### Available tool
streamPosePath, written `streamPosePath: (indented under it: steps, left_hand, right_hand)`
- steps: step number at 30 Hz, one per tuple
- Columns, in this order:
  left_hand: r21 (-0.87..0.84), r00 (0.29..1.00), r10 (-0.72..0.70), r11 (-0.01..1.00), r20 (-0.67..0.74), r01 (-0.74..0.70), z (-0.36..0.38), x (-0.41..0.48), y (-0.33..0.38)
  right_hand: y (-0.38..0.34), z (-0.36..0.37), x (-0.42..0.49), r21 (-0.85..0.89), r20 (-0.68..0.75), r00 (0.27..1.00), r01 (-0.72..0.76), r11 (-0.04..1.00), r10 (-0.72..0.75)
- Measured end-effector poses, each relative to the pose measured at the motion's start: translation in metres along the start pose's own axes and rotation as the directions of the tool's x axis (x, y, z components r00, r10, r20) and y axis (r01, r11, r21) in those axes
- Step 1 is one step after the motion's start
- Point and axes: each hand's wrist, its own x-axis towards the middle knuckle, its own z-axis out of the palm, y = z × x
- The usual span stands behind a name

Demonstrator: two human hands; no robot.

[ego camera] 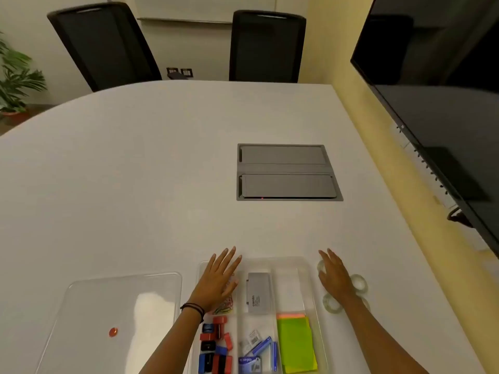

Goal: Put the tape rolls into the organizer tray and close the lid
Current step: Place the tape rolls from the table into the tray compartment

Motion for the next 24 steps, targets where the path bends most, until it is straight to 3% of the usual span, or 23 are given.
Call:
streamPosePath:
  steps: [19, 24]
  left_hand:
    - [0.078, 0.999, 0.0, 0.997, 0.051, -0.004, 0.007, 0.003, -0.005]
    - [0.097, 0.996, -0.052, 0.994, 0.077, 0.045, 0.004, 0.004, -0.001]
  right_hand:
    - [0.002, 0.019, -0.005, -0.067, 0.009, 0.995, -0.101, 0.993, 0.101]
    - [0.003, 0.012, -0.01, 0.061, 0.041, 0.993, -0.114, 0.992, 0.112]
